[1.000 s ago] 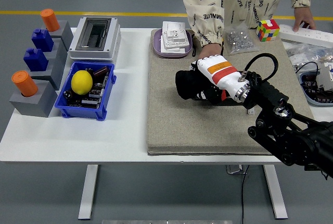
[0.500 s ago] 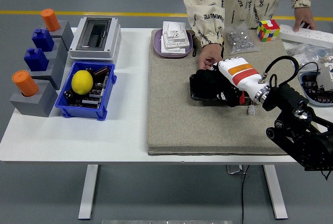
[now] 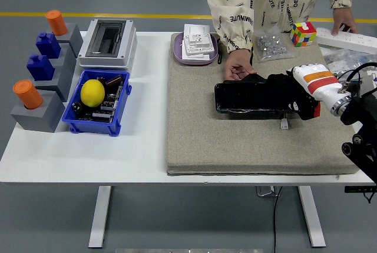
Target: Pick the rag up,wipe the panel,place it on the desk
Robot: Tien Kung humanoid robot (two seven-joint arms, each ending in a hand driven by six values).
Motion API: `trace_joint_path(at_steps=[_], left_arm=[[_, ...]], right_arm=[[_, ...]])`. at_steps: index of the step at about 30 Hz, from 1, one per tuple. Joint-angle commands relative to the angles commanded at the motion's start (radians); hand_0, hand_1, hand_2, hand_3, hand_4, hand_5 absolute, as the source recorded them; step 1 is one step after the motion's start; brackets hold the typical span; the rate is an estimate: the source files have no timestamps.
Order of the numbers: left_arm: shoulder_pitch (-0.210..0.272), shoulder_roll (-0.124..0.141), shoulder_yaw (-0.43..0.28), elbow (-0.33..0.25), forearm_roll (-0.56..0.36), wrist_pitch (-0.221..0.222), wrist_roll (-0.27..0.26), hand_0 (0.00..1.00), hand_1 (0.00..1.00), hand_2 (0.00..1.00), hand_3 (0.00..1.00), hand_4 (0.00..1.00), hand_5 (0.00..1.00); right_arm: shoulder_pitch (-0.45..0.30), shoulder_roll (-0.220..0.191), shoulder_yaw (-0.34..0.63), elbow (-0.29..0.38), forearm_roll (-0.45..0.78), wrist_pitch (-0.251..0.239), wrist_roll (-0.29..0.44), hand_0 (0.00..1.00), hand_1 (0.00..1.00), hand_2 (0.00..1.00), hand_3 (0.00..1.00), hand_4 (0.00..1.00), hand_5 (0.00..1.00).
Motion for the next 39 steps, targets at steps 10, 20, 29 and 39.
trace_joint_path(at_steps=[10, 20, 29, 39], left_arm=[[0.001, 0.0, -0.006, 0.0, 0.004, 0.001, 0.001, 0.642, 0.691, 0.731, 0.566, 0.593, 0.469], [-0.002, 0.0, -0.002, 0.0, 0.0, 0.0, 0.0, 0.642, 0.691, 0.731, 0.566, 0.592, 0.468], [-0.001, 0.0, -0.002, 0.0, -0.001, 0.0, 0.001, 0.642, 0.691, 0.731, 0.566, 0.594, 0.468], [0.0, 0.004, 0.0, 0.0, 0.0, 0.001, 0.002, 0.642, 0.691, 0.731, 0.566, 0.594, 0.468]], right_arm=[[-0.025, -0.04, 0.025, -0.005, -0.002, 0.003, 0.001, 0.284, 0.424, 0.488, 0.473, 0.998, 0.074], [-0.006, -0.018, 0.005, 0.005, -0.002, 0.002, 0.0, 0.284, 0.424, 0.488, 0.472, 0.998, 0.074], [0.034, 0.039, -0.023, 0.006, -0.002, 0.001, -0.001, 0.284, 0.424, 0.488, 0.472, 0.998, 0.075], [0.093, 0.142, -0.087, 0.004, 0.004, 0.0, -0.004, 0.284, 0.424, 0.488, 0.471, 0.998, 0.075]])
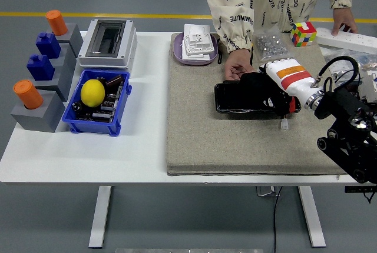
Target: Pick the rag up,wipe the panel,place it on the desk
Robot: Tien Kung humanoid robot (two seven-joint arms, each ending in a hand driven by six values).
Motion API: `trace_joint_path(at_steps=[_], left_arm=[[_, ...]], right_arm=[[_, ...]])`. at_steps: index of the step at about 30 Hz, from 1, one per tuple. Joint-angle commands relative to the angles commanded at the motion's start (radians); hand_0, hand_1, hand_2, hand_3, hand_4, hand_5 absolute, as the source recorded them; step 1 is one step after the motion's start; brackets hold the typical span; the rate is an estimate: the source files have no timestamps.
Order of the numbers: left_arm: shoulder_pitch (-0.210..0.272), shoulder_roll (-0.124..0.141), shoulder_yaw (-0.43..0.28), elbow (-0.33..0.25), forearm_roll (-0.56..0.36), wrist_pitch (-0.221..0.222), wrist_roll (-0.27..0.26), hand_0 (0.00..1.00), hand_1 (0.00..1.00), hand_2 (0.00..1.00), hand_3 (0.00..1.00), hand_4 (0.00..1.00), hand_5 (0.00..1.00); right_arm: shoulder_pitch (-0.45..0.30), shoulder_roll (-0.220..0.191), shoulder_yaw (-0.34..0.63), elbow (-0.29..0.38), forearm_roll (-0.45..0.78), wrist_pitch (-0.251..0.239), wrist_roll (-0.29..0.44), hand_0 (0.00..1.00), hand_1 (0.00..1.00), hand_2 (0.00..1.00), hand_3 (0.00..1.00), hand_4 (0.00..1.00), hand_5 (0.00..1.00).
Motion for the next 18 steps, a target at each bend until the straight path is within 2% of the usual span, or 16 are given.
trace_joint_path(at_steps=[11, 18], left_arm=[[0.004, 0.003, 0.006, 0.0, 0.0, 0.0, 0.002, 0.642, 0.691, 0.732, 0.566, 0.593, 0.467], [0.006, 0.007, 0.012, 0.0, 0.0, 0.0, 0.002, 0.642, 0.691, 0.731, 0.565, 0.593, 0.468]], right_arm=[[0.047, 0.095, -0.1, 0.014, 0.016, -0.001, -0.003, 0.284, 0.424, 0.488, 0.471, 0.998, 0.075], [0.062, 0.132, -0.128, 0.024, 0.021, -0.001, -0.004, 0.284, 0.424, 0.488, 0.471, 0.998, 0.076]])
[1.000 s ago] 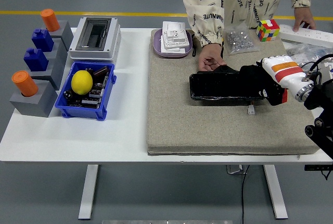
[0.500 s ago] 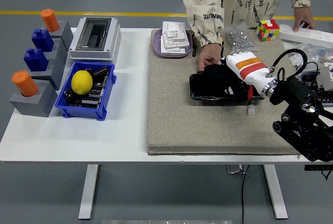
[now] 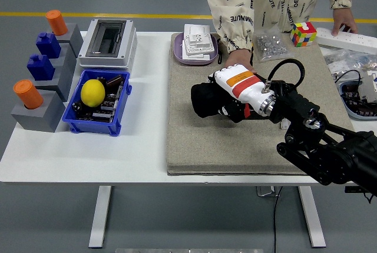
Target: Pick the rag up,wipe the panel,place it on the desk
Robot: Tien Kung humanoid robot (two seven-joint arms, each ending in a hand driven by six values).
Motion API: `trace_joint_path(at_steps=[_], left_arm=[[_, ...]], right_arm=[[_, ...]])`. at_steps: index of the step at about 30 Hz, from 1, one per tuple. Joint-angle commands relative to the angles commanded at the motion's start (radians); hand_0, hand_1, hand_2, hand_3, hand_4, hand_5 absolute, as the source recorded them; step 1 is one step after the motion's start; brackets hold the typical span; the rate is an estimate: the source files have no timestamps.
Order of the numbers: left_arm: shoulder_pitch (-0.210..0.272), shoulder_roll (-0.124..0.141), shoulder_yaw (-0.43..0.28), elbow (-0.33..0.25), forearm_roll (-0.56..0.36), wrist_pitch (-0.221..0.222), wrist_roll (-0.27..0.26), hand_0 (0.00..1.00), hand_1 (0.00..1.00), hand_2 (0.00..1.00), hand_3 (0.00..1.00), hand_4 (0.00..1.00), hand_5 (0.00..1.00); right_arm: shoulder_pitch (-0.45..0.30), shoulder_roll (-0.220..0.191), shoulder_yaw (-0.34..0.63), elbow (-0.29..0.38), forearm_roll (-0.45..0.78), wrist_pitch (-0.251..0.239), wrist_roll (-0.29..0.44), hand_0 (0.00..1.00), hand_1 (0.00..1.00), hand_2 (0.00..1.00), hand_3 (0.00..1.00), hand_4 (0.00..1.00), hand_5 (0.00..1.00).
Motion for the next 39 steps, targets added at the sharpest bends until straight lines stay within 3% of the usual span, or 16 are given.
trace_joint_path(at_steps=[7, 14, 33, 39], left_arm=[[0.003, 0.001, -0.001, 0.0, 0.002, 0.0, 0.001, 0.642, 0.691, 0.731, 0.564, 0.593, 0.468], [0.004, 0.0, -0.002, 0.0, 0.001, 0.0, 0.0, 0.642, 0.691, 0.732, 0.565, 0.593, 0.469], [-0.002, -0.008, -0.014, 0.0, 0.0, 0.001, 0.0, 0.642, 0.691, 0.731, 0.564, 0.593, 0.468], [-0.008, -0.008, -0.013, 0.0, -0.002, 0.0, -0.004, 0.642, 0.691, 0.731, 0.566, 0.593, 0.469]], right_arm=[[-0.005, -0.006, 0.0, -0.001, 0.001, 0.002, -0.002, 0.284, 0.424, 0.488, 0.471, 0.998, 0.076], [-0.017, -0.049, 0.012, -0.007, 0.001, 0.006, -0.004, 0.284, 0.424, 0.488, 0.472, 0.998, 0.077], [-0.074, -0.238, 0.072, -0.013, -0.014, 0.016, -0.005, 0.285, 0.425, 0.489, 0.472, 0.998, 0.079], [-0.118, -0.319, 0.108, -0.006, -0.014, 0.018, -0.001, 0.285, 0.426, 0.489, 0.472, 0.998, 0.079]])
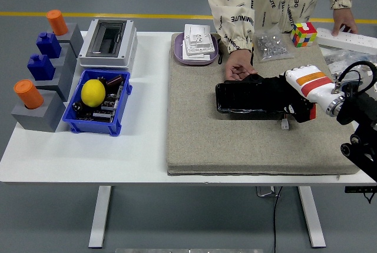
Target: Pick the rag up,wipe the panel,place it on the desk
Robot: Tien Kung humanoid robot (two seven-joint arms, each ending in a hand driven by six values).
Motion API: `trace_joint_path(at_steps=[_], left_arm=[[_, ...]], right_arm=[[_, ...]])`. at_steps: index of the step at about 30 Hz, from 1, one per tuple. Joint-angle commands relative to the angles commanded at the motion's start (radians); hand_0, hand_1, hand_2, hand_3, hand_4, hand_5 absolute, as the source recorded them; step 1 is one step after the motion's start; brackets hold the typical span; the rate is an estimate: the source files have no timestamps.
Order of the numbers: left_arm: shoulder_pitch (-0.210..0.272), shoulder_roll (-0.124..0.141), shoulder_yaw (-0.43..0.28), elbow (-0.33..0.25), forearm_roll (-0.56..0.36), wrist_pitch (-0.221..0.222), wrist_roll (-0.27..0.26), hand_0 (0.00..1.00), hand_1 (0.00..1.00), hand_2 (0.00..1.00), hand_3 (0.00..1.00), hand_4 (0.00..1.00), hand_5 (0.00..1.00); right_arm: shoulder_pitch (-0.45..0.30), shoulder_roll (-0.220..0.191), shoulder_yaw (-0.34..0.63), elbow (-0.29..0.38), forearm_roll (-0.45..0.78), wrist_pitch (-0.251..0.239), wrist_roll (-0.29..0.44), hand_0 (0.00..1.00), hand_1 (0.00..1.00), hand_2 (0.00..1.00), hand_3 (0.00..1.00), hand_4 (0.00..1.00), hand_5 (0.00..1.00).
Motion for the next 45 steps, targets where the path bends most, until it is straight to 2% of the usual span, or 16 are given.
trace_joint_path(at_steps=[3, 7, 12, 16, 28, 36, 45], left_arm=[[0.004, -0.001, -0.007, 0.0, 0.005, 0.001, 0.003, 0.642, 0.691, 0.731, 0.566, 0.593, 0.469], [0.003, -0.001, -0.006, 0.0, 0.004, 0.001, 0.003, 0.643, 0.691, 0.732, 0.564, 0.593, 0.469], [-0.003, -0.001, 0.001, 0.0, -0.003, -0.001, -0.002, 0.642, 0.691, 0.732, 0.566, 0.592, 0.468], [-0.004, -0.002, 0.002, 0.0, -0.004, -0.001, -0.002, 0.642, 0.691, 0.732, 0.566, 0.592, 0.468], [0.0, -0.002, -0.007, 0.0, 0.001, 0.0, 0.001, 0.642, 0.691, 0.731, 0.565, 0.593, 0.469], [-0.005, 0.0, -0.001, 0.0, -0.002, 0.0, 0.0, 0.642, 0.691, 0.731, 0.565, 0.593, 0.468], [0.002, 0.003, 0.0, 0.0, 0.002, 0.0, 0.003, 0.642, 0.691, 0.732, 0.565, 0.592, 0.468]], right_arm=[[-0.024, -0.038, 0.027, -0.005, 0.003, 0.0, 0.002, 0.285, 0.426, 0.489, 0.472, 0.998, 0.079], [-0.045, -0.066, 0.061, -0.01, -0.003, 0.001, 0.003, 0.285, 0.426, 0.489, 0.472, 0.998, 0.079], [-0.053, -0.08, 0.078, -0.007, -0.007, 0.001, 0.003, 0.285, 0.425, 0.488, 0.472, 0.998, 0.08], [-0.053, -0.074, 0.074, -0.004, -0.007, 0.0, 0.003, 0.285, 0.425, 0.488, 0.472, 0.998, 0.08], [-0.017, -0.023, 0.052, 0.0, -0.004, -0.003, 0.002, 0.285, 0.425, 0.488, 0.471, 0.998, 0.08], [0.03, 0.046, 0.018, 0.0, -0.002, -0.004, 0.0, 0.285, 0.424, 0.488, 0.471, 0.998, 0.078], [0.096, 0.129, -0.071, -0.002, 0.015, -0.003, -0.001, 0.285, 0.423, 0.488, 0.47, 0.998, 0.079]])
